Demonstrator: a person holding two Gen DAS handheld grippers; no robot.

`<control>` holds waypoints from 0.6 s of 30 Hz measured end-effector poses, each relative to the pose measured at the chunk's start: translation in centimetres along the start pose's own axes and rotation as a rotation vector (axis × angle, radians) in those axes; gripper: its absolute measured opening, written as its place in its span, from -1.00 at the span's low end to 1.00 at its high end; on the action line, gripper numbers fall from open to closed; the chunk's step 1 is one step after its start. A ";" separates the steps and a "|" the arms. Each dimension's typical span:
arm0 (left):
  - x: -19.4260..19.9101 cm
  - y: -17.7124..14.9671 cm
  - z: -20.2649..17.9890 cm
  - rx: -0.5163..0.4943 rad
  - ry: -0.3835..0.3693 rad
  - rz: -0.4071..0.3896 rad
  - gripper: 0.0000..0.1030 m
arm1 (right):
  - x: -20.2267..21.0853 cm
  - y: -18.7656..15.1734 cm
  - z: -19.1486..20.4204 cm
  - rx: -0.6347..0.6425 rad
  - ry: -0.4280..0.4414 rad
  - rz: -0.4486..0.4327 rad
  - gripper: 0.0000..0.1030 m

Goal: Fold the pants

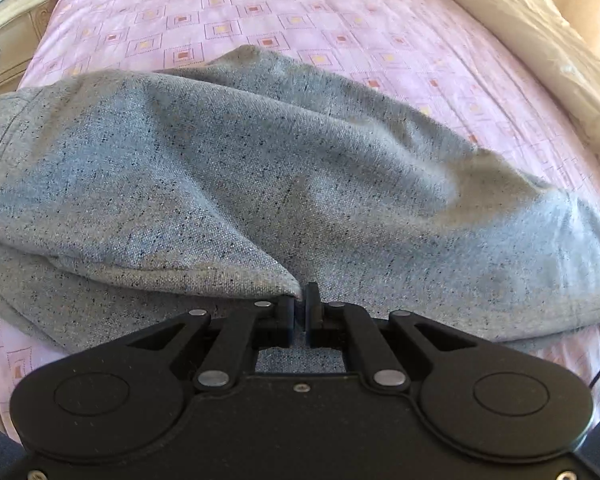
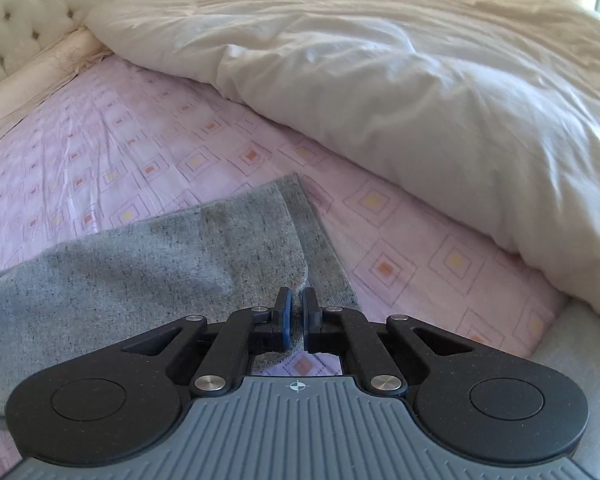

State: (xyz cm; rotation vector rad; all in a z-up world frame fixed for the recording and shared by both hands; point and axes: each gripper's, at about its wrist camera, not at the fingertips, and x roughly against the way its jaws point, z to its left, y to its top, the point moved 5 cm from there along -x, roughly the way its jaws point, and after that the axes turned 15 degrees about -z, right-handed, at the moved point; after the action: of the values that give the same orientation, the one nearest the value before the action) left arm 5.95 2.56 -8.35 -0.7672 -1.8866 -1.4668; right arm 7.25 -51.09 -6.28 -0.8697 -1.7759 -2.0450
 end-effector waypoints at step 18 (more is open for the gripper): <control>-1.0 -0.8 -1.3 -0.053 -0.023 0.034 -0.86 | -1.8 2.0 -0.8 -0.015 0.002 -0.116 -0.41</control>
State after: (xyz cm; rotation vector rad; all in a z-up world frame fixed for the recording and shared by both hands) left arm 6.15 1.03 -9.33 -0.8403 -1.8489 -1.4980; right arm 9.63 -52.56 -5.86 -0.7852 -1.8522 -2.1315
